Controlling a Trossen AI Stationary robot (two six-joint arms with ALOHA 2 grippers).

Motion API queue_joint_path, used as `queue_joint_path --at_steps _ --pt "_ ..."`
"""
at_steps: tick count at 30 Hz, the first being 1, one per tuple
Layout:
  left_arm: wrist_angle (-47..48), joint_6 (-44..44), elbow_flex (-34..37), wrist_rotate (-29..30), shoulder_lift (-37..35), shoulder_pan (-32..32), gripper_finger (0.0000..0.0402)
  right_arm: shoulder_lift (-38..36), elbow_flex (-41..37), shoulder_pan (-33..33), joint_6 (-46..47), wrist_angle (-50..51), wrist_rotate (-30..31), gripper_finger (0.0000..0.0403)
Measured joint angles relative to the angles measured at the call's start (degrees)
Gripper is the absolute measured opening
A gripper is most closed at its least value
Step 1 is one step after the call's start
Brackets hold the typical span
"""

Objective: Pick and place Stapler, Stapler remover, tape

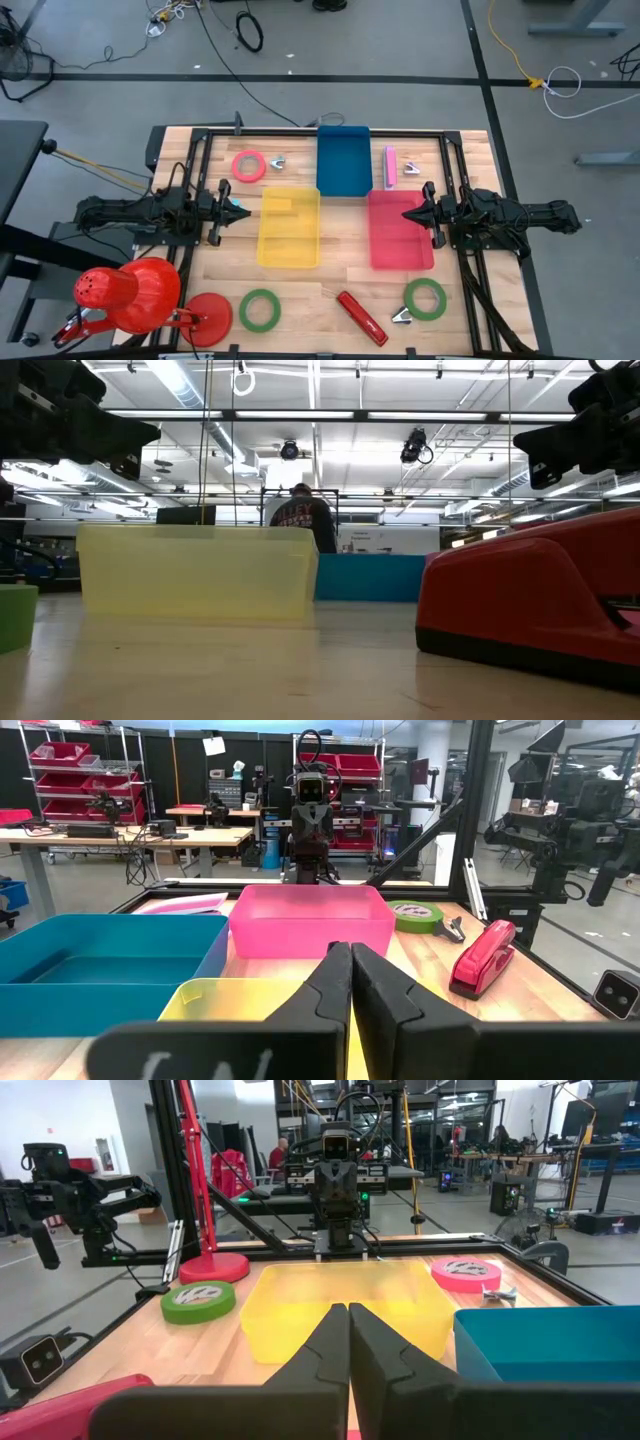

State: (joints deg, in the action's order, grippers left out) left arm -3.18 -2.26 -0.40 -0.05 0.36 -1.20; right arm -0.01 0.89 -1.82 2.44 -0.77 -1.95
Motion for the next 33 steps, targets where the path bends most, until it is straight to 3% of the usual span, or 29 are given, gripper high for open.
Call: queue_joint_path --at_steps 33 --pt "0.00 -0.02 0.00 0.00 -0.02 -0.01 0.0016 0.00 0.01 0.01 0.00 -0.97 0.01 0.0004"
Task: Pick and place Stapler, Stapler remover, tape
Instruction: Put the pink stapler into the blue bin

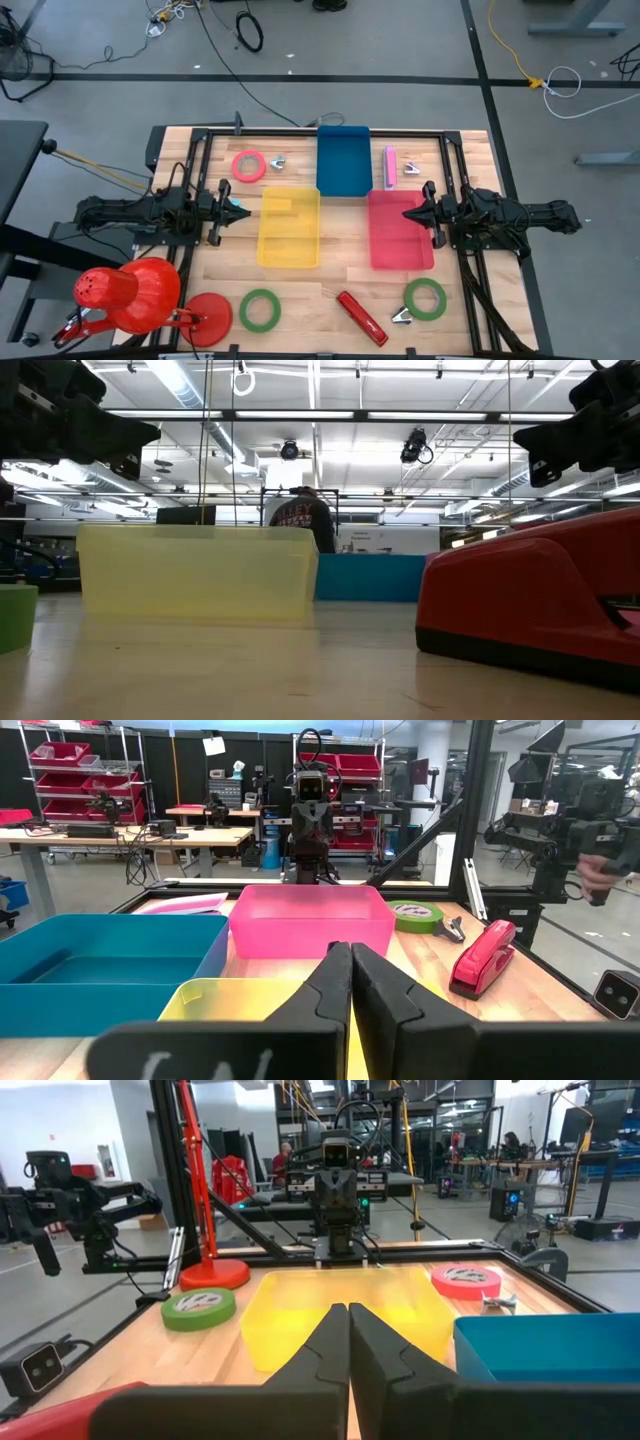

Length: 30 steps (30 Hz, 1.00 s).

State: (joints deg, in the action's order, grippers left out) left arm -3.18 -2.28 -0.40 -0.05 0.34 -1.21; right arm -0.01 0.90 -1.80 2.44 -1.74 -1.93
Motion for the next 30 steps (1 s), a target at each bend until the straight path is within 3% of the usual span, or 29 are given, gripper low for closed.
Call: queue_joint_path --at_steps 12,22,30 --pt "0.00 0.00 0.00 0.00 0.02 0.00 0.0016 0.00 0.01 0.00 2.99 -1.52 6.87 0.0004" --pt "0.02 0.01 0.01 0.01 0.01 0.01 0.0016 0.00 0.01 0.00 2.77 -8.95 7.10 0.0004" --pt "0.01 0.00 0.02 0.00 0.02 0.00 0.0016 0.33 5.50 0.00 2.02 -7.20 7.25 0.0004"
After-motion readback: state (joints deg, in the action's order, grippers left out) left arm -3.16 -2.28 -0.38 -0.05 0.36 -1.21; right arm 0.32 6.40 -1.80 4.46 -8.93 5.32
